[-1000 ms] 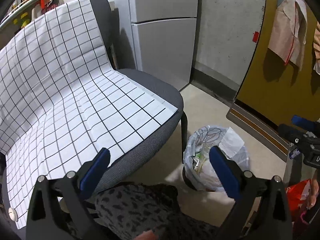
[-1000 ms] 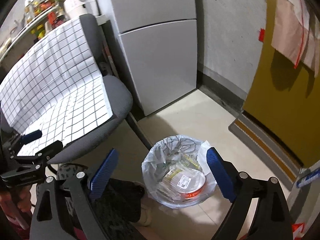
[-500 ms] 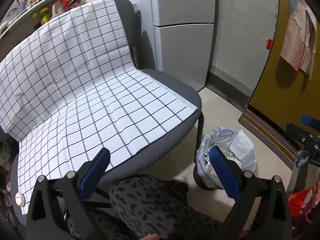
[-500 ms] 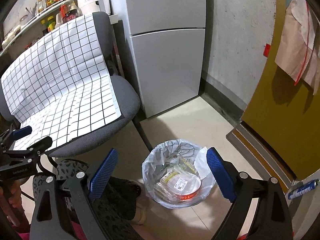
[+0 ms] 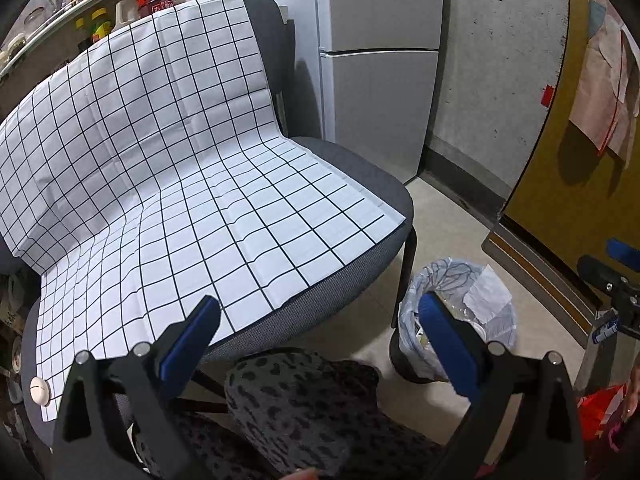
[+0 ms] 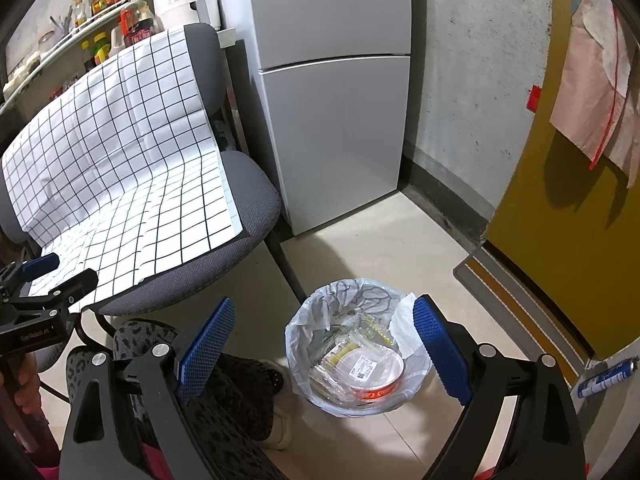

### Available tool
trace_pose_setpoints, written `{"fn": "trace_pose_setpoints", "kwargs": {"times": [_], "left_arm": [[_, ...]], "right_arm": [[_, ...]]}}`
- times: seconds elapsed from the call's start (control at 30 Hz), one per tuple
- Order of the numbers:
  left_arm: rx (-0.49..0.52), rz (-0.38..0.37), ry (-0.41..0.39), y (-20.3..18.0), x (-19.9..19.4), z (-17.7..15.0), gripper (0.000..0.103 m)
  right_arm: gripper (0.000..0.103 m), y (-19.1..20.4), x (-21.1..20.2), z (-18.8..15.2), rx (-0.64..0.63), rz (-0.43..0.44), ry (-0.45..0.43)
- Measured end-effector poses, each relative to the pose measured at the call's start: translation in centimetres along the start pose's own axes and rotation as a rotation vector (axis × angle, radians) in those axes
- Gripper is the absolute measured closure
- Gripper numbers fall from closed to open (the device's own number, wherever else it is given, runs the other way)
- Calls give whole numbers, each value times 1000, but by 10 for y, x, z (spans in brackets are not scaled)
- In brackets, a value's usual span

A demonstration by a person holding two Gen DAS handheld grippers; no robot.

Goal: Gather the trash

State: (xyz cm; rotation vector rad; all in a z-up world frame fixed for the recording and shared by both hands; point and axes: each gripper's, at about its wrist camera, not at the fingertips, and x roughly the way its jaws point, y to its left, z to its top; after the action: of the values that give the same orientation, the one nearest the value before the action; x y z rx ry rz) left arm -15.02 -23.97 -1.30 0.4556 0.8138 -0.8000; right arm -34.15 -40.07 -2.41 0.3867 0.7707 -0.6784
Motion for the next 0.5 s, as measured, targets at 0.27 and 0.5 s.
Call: {"fn": "trace_pose_setpoints", "kwargs": {"times": [0.27,0.5], "left_arm": [[1,-3,1,0,0,-1,7],[0,-2,-3,-1,-1,-2,7]], "right_arm": [[13,0,0,0,1,0,-1],[13,0,0,0,1,0,0]]}}
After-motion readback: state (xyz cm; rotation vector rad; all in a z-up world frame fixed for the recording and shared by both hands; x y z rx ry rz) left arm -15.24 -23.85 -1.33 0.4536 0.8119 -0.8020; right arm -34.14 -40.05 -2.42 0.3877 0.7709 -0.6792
